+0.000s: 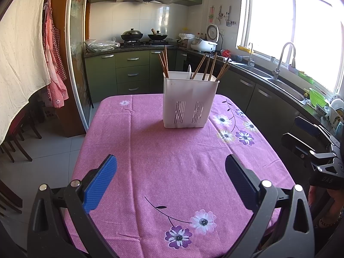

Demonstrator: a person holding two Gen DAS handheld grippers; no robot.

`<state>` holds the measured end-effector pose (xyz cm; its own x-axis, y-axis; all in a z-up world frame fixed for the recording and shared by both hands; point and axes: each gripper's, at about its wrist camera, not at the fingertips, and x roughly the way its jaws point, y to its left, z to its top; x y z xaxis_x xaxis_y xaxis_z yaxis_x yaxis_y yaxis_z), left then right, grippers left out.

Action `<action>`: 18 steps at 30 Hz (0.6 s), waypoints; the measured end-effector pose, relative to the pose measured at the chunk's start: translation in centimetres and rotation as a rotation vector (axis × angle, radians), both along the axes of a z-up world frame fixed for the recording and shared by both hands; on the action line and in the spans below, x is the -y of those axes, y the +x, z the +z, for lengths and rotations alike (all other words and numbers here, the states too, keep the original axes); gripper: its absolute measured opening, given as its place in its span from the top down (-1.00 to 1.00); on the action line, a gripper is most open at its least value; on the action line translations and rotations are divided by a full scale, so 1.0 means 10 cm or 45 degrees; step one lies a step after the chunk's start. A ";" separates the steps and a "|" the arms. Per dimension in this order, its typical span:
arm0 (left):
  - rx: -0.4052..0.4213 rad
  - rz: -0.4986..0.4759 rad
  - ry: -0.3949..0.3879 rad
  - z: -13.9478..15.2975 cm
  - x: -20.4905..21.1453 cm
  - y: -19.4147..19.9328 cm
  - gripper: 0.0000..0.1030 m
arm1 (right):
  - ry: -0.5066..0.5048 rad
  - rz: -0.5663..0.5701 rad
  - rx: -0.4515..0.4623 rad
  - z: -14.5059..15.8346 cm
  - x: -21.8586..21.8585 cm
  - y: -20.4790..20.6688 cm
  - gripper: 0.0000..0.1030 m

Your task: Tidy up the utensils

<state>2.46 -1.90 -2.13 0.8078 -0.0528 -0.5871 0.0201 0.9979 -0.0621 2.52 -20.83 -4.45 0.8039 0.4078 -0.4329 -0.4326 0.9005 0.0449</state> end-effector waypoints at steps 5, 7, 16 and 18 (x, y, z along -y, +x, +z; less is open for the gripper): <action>0.000 0.000 -0.002 0.00 0.00 0.00 -0.86 | -0.003 0.004 -0.007 -0.01 -0.02 0.01 -0.91; -0.001 0.000 -0.009 0.00 0.00 0.00 -0.86 | -0.005 0.007 -0.011 -0.02 -0.02 0.01 -0.91; 0.013 0.018 0.067 0.03 0.09 -0.01 -0.86 | -0.015 0.015 -0.025 -0.05 -0.05 0.03 -0.91; 0.015 0.017 0.072 0.04 0.09 -0.01 -0.86 | -0.015 0.017 -0.028 -0.05 -0.06 0.03 -0.91</action>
